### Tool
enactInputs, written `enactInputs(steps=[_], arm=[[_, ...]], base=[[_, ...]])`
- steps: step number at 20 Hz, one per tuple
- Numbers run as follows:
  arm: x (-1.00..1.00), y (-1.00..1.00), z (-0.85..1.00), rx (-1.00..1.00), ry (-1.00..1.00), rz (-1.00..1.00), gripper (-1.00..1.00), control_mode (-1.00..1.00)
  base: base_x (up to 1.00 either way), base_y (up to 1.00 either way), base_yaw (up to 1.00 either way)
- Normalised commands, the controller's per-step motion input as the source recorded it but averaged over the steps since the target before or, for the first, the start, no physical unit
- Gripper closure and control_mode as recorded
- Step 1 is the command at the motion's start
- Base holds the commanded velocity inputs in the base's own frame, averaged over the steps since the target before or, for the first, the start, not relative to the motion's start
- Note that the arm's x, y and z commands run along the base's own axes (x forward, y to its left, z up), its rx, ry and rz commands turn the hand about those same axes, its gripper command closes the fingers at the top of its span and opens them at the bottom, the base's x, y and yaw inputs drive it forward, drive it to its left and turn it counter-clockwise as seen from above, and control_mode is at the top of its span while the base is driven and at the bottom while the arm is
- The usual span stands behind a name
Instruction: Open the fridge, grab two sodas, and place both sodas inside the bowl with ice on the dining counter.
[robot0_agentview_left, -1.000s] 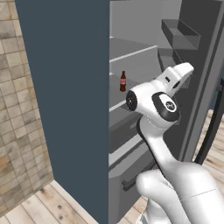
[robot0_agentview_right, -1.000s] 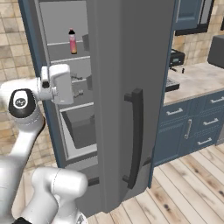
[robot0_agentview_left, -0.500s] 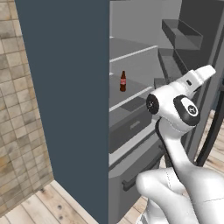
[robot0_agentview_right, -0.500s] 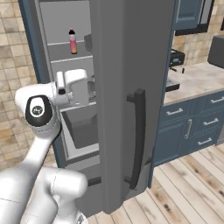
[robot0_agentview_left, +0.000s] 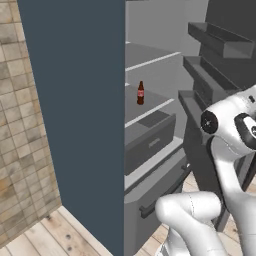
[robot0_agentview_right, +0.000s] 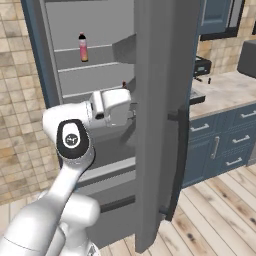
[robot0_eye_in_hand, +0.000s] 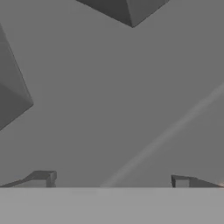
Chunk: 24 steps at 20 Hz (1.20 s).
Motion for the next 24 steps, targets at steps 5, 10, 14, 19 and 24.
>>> enactInputs(steps=[5, 10, 14, 19, 24], arm=[[0.07, -1.0, 0.0, 0.11, 0.0, 0.0, -1.0, -1.0], [0.31, -1.0, 0.0, 0.11, 0.0, 0.0, -1.0, -1.0], [0.03, -0.76, 0.01, 0.05, -0.03, 0.0, -1.0, -1.0], [-0.65, 0.07, 0.05, -0.02, -0.18, 0.0, -1.0, -1.0], [-0.51, 0.54, 0.0, -0.05, -0.12, 0.01, -1.0, -1.0]], base=[[0.0, 0.0, 0.0], [0.0, 0.0, 0.0], [0.0, 0.0, 0.0], [0.0, 0.0, 0.0], [0.0, 0.0, 0.0]])
